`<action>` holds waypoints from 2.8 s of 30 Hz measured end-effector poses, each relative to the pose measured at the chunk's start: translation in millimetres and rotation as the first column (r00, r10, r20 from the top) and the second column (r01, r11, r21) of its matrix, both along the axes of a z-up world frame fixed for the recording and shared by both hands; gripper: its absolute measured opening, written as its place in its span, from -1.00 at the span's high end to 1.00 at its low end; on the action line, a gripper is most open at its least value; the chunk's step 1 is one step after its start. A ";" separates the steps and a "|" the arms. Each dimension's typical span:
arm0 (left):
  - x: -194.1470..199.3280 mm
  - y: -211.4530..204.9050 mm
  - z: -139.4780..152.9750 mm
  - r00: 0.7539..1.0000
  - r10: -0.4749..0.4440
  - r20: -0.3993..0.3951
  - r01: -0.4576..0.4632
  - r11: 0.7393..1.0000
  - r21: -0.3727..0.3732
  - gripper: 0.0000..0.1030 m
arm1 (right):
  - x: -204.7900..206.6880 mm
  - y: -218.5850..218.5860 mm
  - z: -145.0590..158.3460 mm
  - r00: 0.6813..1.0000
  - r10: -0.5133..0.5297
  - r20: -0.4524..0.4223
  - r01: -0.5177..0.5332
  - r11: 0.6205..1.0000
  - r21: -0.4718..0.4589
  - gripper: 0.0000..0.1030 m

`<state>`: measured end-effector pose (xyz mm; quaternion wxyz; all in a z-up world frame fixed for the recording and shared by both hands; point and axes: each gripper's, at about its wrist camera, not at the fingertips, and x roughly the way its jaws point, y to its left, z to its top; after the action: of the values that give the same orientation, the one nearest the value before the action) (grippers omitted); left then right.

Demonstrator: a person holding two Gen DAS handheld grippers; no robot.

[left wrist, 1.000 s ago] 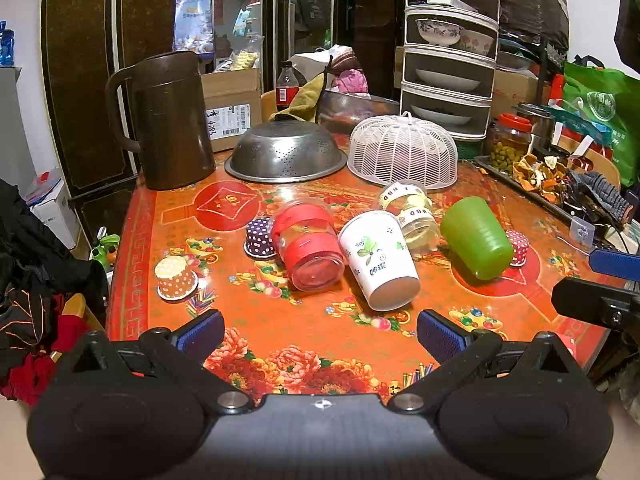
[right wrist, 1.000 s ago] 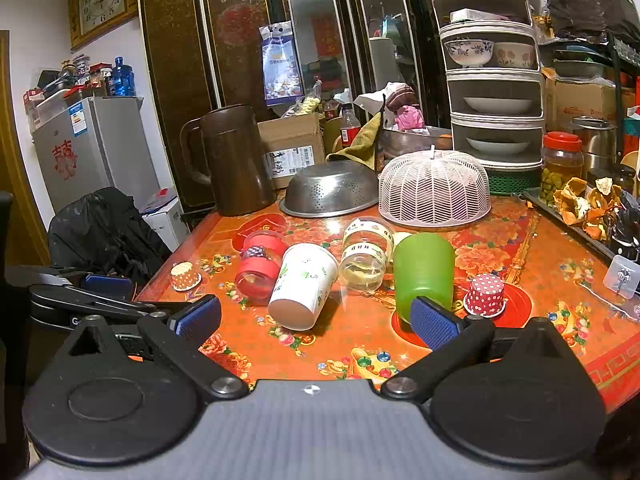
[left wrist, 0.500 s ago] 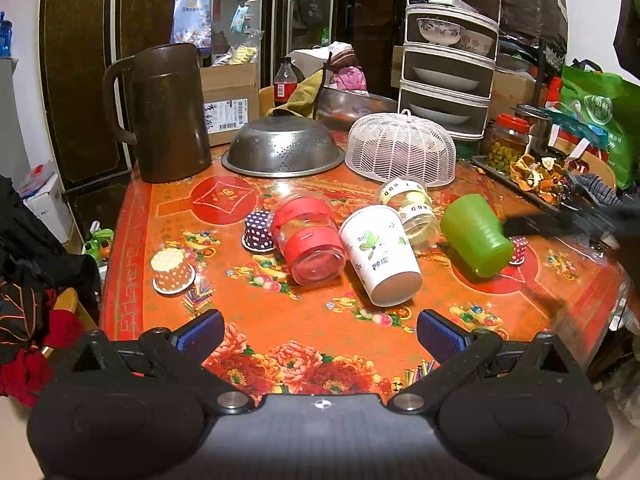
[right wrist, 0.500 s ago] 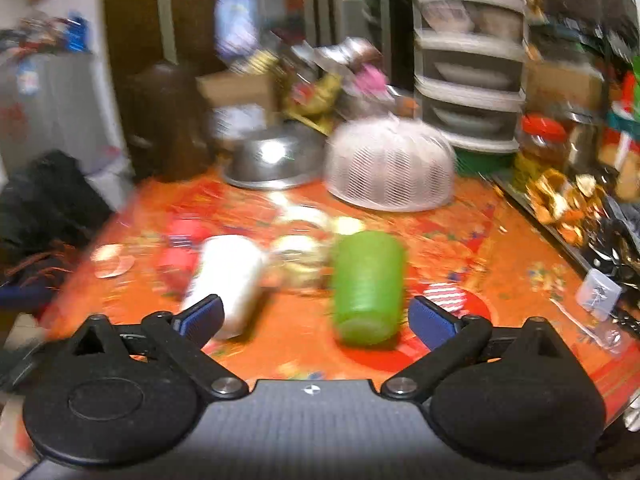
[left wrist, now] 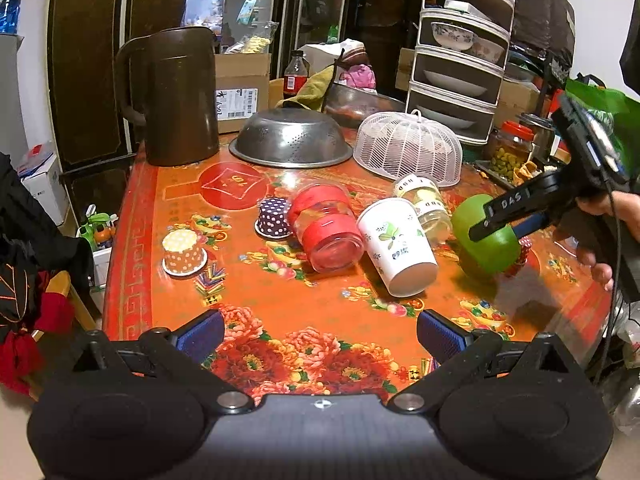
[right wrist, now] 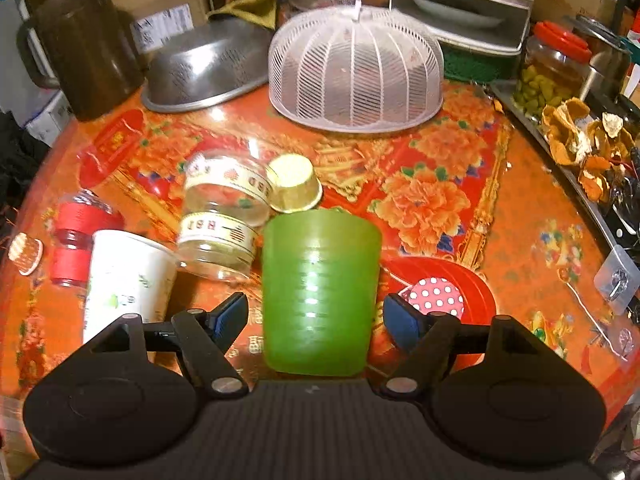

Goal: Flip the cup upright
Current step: 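Reach the right gripper to the green cup lying on its side and grasp it, then lift the green cup with the right gripper and turn it toward the left gripper, then grasp the green cup rim with the left gripper while the right gripper releases it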

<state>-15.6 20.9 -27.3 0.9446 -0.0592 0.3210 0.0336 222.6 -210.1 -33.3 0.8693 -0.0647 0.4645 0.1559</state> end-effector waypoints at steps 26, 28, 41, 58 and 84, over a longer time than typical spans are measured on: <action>-34.1 23.0 10.2 0.998 0.033 0.047 -0.031 0.998 -0.047 -1.00 | -96.2 -12.4 29.1 0.995 0.035 0.093 -0.048 0.989 0.138 -0.25; -41.3 30.0 12.8 0.997 0.046 0.056 -0.043 0.998 -0.053 -1.00 | -133.5 -3.5 35.5 0.990 0.073 0.121 -0.092 0.983 0.157 -0.25; -66.2 67.2 -2.6 0.999 0.035 0.019 -0.031 0.984 -0.177 -1.00 | -192.7 82.4 -9.3 0.971 0.226 -0.080 -0.195 0.939 0.284 -0.25; -48.9 86.9 -14.7 0.997 0.007 -0.073 -0.024 0.971 -0.238 -1.00 | -206.1 130.4 -35.3 0.968 0.222 -0.117 -0.181 0.939 0.291 -0.26; 20.8 71.2 -49.7 0.923 -0.166 -0.347 -0.011 0.890 -0.457 -0.75 | -211.5 130.2 -38.4 0.961 0.258 -0.103 -0.214 0.924 0.317 -0.31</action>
<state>5.2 92.1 -77.0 0.8262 -0.2554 0.4973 -0.0694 11.1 -79.8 -71.7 0.8081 0.0252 0.4850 0.3333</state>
